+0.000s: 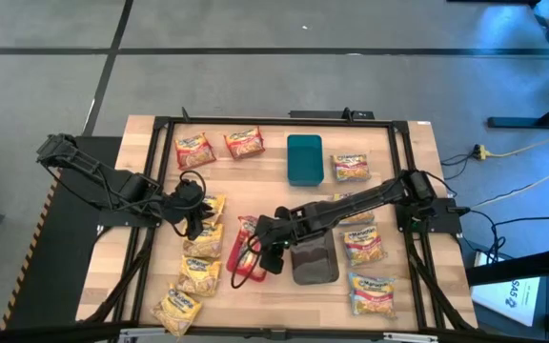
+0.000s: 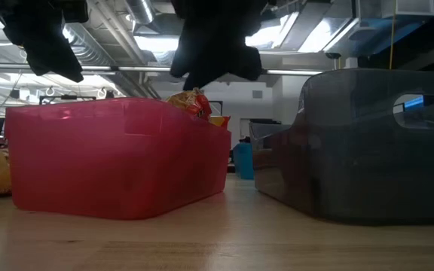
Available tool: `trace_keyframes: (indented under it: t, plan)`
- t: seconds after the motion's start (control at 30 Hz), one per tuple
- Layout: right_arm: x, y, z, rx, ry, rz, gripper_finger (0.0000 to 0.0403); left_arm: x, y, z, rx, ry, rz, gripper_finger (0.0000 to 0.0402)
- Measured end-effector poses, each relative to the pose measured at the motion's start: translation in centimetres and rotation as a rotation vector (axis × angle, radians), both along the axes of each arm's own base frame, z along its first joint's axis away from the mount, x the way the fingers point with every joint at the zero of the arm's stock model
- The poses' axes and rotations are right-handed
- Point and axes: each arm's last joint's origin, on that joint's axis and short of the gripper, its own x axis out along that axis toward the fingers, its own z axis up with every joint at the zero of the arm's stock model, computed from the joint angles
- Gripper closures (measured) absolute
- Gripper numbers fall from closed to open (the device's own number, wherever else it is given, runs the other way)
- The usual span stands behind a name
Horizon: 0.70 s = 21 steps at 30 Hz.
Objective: Sort Maruchan noodles
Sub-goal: Put the red bag into the red bin
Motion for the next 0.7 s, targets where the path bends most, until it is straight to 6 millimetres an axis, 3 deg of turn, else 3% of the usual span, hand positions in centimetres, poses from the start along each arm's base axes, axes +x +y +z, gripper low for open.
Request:
trace_keyframes:
  t: [0.4, 0.7]
  plan:
    - [0.5, 0.1, -2.0, -0.009, 0.04, 0.003, 0.022, 0.0, 0.0, 0.0, -0.001, 0.001, -0.006, 0.031]
    - [1.0, 0.3, -2.8, 0.016, 0.043, -0.015, 0.0246, 0.0, 0.0, 0.0, -0.004, 0.003, -0.008, 0.031]
